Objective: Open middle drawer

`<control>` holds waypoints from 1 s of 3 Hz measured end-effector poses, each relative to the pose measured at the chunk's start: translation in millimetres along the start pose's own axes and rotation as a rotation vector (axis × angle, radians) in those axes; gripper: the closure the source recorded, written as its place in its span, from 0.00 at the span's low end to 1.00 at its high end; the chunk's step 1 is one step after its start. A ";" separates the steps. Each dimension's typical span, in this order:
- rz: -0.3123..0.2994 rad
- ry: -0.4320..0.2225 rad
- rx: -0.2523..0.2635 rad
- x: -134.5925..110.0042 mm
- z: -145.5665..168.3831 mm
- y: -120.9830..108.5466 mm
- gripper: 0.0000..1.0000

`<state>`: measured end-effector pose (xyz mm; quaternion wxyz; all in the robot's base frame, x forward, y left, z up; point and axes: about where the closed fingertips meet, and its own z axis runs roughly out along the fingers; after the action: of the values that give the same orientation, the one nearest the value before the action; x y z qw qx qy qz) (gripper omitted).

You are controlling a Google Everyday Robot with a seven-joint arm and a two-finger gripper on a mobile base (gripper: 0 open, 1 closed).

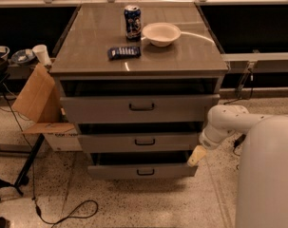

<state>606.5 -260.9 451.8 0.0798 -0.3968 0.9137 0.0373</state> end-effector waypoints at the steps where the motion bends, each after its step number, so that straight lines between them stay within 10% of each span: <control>1: 0.070 -0.034 0.008 3.3 1.6 -8.6 0.00; 3: 0.204 -0.204 -0.007 -3.4 16.6 -28.9 0.00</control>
Offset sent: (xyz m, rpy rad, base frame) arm 0.0199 -0.0291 -0.0065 0.1698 -0.1184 -0.2461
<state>631.8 -276.0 435.9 0.1668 -0.2961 0.9363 0.0887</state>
